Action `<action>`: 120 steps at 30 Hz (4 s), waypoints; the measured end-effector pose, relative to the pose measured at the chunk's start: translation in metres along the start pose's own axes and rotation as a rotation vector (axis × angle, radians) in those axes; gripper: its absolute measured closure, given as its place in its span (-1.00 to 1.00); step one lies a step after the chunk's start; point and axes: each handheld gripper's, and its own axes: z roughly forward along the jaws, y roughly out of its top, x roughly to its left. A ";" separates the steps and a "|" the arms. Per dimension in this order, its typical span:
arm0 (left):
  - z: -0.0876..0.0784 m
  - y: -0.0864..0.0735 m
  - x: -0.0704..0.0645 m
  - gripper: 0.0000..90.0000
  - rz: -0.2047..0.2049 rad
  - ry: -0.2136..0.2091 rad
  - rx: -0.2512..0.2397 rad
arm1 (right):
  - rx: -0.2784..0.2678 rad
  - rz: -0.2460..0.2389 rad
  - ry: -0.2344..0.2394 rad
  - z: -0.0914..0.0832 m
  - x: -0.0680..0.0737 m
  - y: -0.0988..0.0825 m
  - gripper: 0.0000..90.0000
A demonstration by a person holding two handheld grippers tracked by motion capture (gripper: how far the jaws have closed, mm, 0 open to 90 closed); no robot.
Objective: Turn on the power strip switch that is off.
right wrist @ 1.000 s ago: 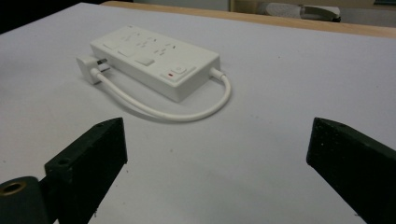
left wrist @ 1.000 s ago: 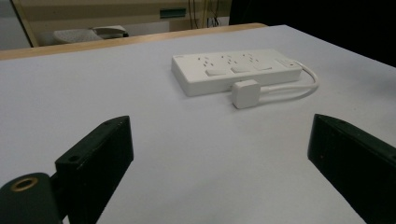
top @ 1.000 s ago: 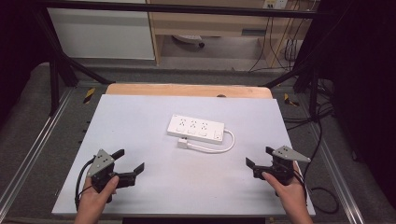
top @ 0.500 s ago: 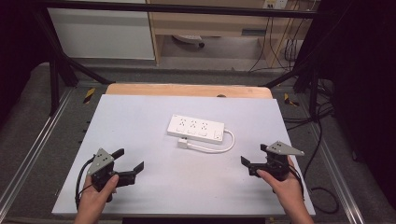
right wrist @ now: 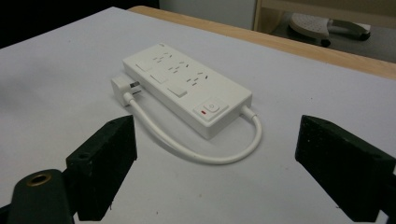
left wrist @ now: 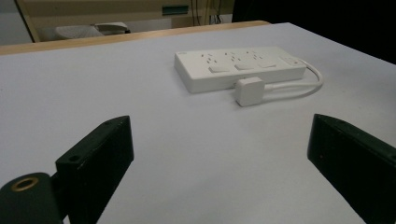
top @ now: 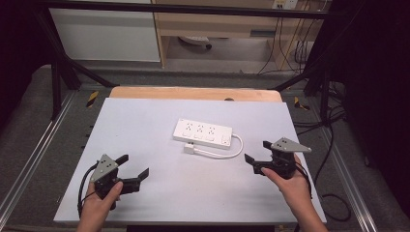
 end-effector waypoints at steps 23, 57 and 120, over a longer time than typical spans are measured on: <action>0.002 -0.001 -0.002 -0.88 0.014 0.012 0.013 | -0.058 0.066 0.024 0.017 -0.012 0.037 -0.76; 0.004 -0.002 -0.002 -0.88 0.024 0.016 0.024 | -0.021 -0.038 0.028 0.068 -0.015 0.077 0.71; 0.004 -0.001 -0.002 -0.87 0.042 0.026 0.024 | 0.210 -0.025 0.103 0.167 0.010 0.038 1.00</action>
